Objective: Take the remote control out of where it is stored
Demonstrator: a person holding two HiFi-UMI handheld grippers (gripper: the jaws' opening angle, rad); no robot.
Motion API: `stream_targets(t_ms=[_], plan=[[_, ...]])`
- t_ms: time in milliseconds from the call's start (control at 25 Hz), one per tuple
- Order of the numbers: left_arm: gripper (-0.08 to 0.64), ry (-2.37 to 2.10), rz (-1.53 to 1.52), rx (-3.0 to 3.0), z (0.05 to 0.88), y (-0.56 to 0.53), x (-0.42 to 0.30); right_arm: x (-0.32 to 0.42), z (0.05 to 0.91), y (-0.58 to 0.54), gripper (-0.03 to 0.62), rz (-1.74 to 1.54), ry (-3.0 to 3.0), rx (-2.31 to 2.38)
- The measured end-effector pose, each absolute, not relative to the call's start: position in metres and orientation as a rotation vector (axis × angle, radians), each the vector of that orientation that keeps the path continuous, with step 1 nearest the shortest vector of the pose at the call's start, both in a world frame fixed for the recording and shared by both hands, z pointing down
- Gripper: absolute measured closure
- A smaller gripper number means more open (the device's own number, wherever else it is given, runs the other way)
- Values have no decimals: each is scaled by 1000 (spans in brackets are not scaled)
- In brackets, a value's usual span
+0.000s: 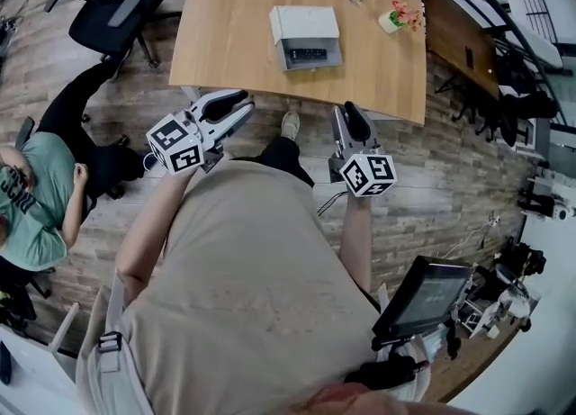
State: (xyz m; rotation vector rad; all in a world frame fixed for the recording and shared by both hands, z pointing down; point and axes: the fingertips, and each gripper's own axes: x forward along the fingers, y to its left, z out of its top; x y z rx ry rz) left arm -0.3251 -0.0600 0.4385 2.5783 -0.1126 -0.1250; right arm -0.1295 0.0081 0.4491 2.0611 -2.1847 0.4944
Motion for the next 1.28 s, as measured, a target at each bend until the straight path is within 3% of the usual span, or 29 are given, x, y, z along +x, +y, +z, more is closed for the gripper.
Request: stream_targets(t_ms=[280, 1280], plan=[[459, -232, -113, 2561, 443, -85, -319, -105, 454, -42, 463, 457, -2218, 1976], [459, -576, 48, 2486, 466, -204, -146, 73, 530, -204, 463, 373, -2237, 1612]])
